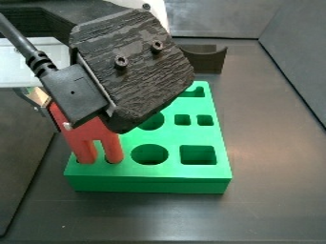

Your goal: Insert the square-circle object.

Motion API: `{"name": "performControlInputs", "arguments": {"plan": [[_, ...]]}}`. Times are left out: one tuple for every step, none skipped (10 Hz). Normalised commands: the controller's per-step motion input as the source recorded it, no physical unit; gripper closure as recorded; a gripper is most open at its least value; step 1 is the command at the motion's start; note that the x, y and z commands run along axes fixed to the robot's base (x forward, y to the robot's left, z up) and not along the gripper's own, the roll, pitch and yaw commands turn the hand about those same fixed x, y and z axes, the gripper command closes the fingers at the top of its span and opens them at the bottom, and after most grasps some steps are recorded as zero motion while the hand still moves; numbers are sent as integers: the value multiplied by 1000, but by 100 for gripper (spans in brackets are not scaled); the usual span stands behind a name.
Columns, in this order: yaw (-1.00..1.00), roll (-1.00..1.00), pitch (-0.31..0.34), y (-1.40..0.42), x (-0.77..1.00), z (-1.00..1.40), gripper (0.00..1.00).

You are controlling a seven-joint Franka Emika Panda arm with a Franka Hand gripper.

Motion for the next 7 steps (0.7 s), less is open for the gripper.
{"name": "performControlInputs", "arguments": {"plan": [[-140,53,0,34,0,-200,100],[0,0,-24,117,-126,-206,100],[0,0,-56,111,-214,-197,100],[0,0,-54,111,-200,-191,100],[0,0,-66,111,-194,-220,100],[0,0,-51,0,66,-406,100],[-49,56,-10,-69,314,-497,100]]}}
